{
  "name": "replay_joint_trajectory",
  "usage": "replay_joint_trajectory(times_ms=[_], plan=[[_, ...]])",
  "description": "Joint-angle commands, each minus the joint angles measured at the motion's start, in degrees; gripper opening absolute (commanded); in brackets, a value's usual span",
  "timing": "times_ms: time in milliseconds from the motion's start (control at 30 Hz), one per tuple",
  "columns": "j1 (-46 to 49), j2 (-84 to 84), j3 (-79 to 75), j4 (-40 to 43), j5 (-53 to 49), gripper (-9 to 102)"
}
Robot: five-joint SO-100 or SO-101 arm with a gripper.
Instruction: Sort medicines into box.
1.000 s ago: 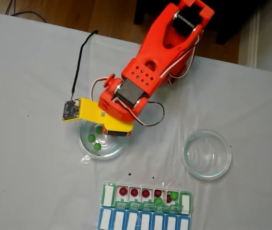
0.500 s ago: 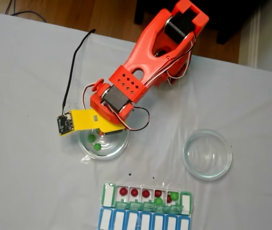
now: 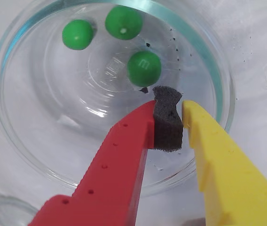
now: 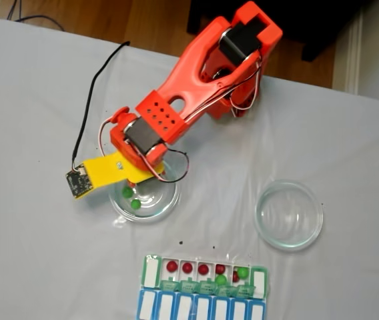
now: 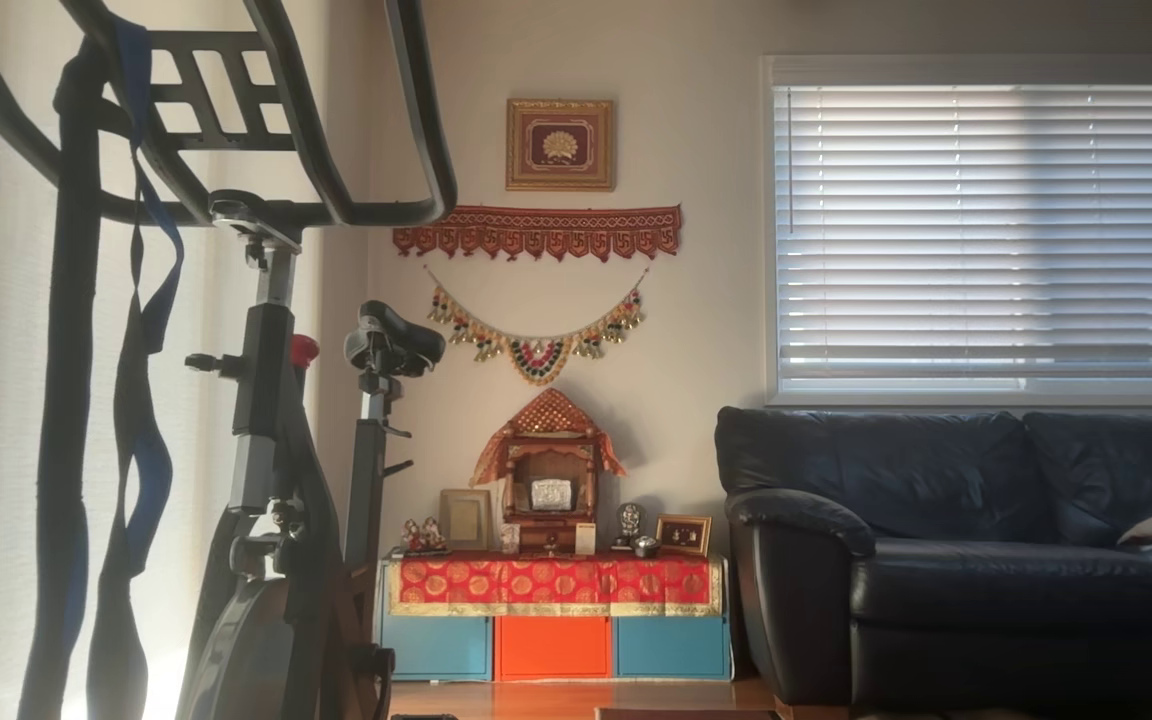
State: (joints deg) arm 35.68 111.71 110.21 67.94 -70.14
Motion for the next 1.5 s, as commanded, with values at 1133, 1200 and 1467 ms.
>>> replay_joint_trajectory(times_ms=[1133,1200,1467], plan=[[-3.9,-2.2,3.9,-10.3,-3.8,20],[-3.9,-2.5,3.6,-10.4,-4.0,19],[-3.7,-3.0,3.7,-11.0,-3.9,19]])
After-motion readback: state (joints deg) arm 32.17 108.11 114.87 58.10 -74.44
